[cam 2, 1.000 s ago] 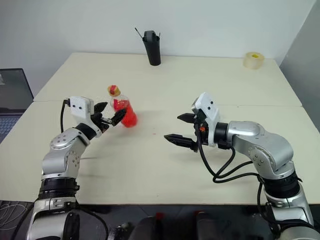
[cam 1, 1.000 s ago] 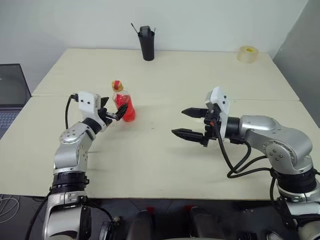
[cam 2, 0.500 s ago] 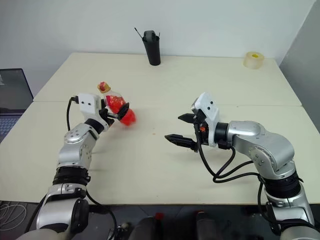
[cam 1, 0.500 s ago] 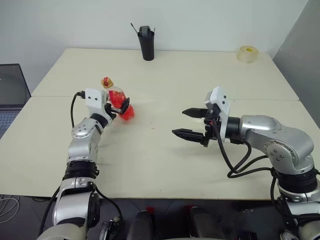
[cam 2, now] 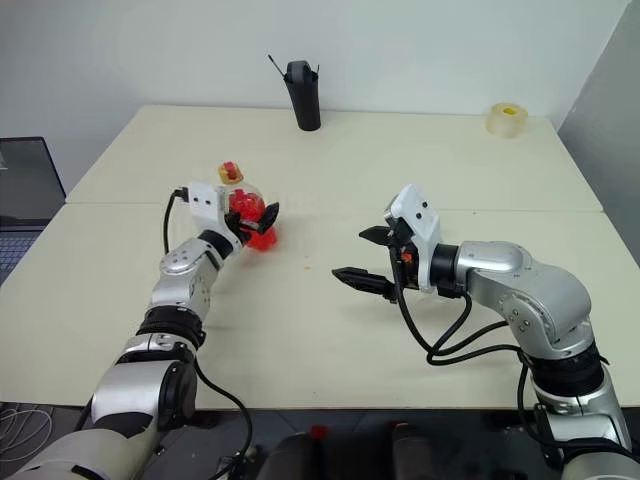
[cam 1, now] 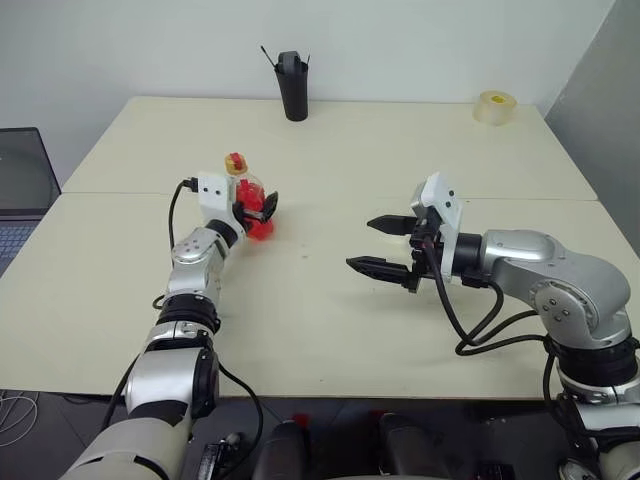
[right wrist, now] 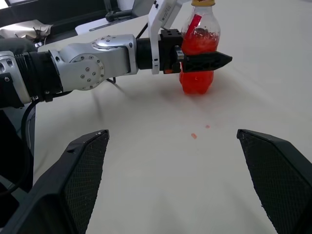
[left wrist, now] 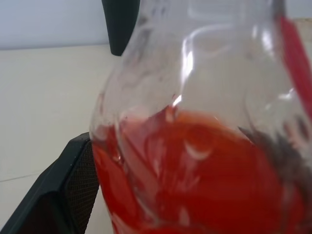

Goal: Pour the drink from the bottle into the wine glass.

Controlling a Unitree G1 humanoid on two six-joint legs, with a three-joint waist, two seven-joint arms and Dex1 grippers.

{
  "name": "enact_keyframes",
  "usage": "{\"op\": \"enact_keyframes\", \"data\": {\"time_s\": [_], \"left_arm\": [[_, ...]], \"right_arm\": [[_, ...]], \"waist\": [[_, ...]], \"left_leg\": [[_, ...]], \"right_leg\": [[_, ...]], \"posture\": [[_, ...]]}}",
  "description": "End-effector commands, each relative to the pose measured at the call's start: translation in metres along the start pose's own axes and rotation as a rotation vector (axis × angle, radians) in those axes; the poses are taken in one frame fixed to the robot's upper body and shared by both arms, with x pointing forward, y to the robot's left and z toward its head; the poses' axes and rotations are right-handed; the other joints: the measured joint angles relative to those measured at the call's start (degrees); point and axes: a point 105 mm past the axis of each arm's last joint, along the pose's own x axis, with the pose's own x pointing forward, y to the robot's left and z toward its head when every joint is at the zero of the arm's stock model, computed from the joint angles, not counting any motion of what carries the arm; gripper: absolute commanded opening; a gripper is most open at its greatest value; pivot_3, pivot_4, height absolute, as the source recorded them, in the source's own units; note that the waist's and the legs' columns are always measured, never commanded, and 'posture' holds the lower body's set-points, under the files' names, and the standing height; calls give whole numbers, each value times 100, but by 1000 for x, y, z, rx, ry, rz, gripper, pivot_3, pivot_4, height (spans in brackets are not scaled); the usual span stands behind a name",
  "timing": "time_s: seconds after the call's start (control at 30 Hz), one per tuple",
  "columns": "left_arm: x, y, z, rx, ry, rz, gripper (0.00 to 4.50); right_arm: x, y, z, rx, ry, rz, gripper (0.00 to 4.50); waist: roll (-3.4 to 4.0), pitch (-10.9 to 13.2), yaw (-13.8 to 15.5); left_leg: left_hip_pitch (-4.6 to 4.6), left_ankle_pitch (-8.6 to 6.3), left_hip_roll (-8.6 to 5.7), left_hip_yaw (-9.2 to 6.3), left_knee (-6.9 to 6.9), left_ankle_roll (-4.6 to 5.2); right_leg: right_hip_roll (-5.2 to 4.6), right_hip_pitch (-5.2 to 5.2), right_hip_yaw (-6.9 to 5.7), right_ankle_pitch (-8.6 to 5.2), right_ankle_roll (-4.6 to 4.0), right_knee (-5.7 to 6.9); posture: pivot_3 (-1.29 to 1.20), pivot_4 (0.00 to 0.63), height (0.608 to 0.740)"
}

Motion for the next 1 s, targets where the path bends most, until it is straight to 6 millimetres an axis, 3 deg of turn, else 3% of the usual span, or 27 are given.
{"op": "enact_keyframes", "data": {"time_s": [0.03,0.17,0.27,0.33,0.47,0.6,0.77,1.0], "left_arm": [[5,-1,17,29,-54,-17,3887],[3,-1,19,38,-64,-46,2783],[0,-11,26,89,-80,-131,2455],[-9,-29,33,140,-102,-267,2394],[-42,-78,51,133,-89,-602,2340],[-65,-120,59,141,-16,-825,2338],[-64,-140,62,132,10,-907,2338],[-56,-150,64,208,-19,-934,2337]], "right_arm": [[-5,-1,14,-55,-50,-34,4500],[-8,-9,19,-67,-75,-102,4500],[-14,-13,36,-59,-144,-131,4500],[-20,-11,52,-53,-190,-148,4500],[-28,-6,65,-96,-148,-163,4500],[-20,8,76,-70,-101,-75,4500],[-7,-1,80,-22,-62,-141,4500],[4,-3,80,33,-81,-182,4500]], "waist": [[0,0,1],[0,0,-3],[0,0,0],[1,1,-16],[2,1,-6],[5,3,-7],[5,2,-6],[6,3,-9]], "left_leg": [[0,0,0,0,0,0],[0,0,0,2,0,0],[-1,0,0,0,0,-1],[-3,1,2,3,-1,-1],[-10,7,12,0,-4,-13],[-10,2,9,-9,1,-3],[-7,0,6,-8,3,-1],[-9,0,8,-2,1,0]], "right_leg": [[0,0,0,0,0,0],[0,0,1,0,0,0],[0,0,0,0,0,0],[0,-3,3,0,0,0],[-10,-11,5,0,-1,1],[-12,-8,8,0,-1,5],[2,-3,6,0,-1,2],[4,-8,7,0,-1,1]], "posture": [[0,150,740],[0,150,740],[0,150,740],[0,150,740],[0,150,740],[0,150,740],[0,150,740],[0,150,740]]}}
